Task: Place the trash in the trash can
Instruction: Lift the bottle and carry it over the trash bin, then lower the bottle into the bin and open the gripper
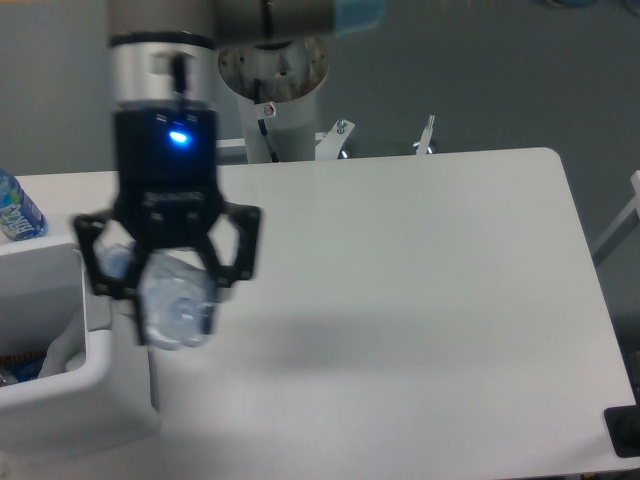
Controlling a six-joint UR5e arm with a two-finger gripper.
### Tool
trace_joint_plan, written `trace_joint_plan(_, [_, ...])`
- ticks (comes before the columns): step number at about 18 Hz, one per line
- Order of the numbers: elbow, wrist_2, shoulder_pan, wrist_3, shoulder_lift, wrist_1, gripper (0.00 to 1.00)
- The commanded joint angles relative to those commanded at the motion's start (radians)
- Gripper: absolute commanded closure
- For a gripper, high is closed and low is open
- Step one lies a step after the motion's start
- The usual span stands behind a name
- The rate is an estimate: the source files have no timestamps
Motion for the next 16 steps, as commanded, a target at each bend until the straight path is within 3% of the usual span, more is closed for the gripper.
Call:
trace_joint_plan(5, [0.008,0.002,-0.086,0.025,-0.054,0.002,0.45])
trace_joint_plan(8, [0.055,-0.006,-0.109,0.029,-0.11,0.0,0.43])
trace_joint_plan(9, [0.06,-0.008,-0.111,0.038,-0.126,0.0,0.38])
trace_joint_plan(11, [0.049,-0.006,-0.114,0.116,-0.141,0.0,0.07])
trace_joint_plan(12, [0.045,-0.006,-0.117,0.146,-0.144,0.0,0.01])
trace_joint_plan(16, [0.028,-0.003,-0.124,0.161,-0.137,-0.002,0.0])
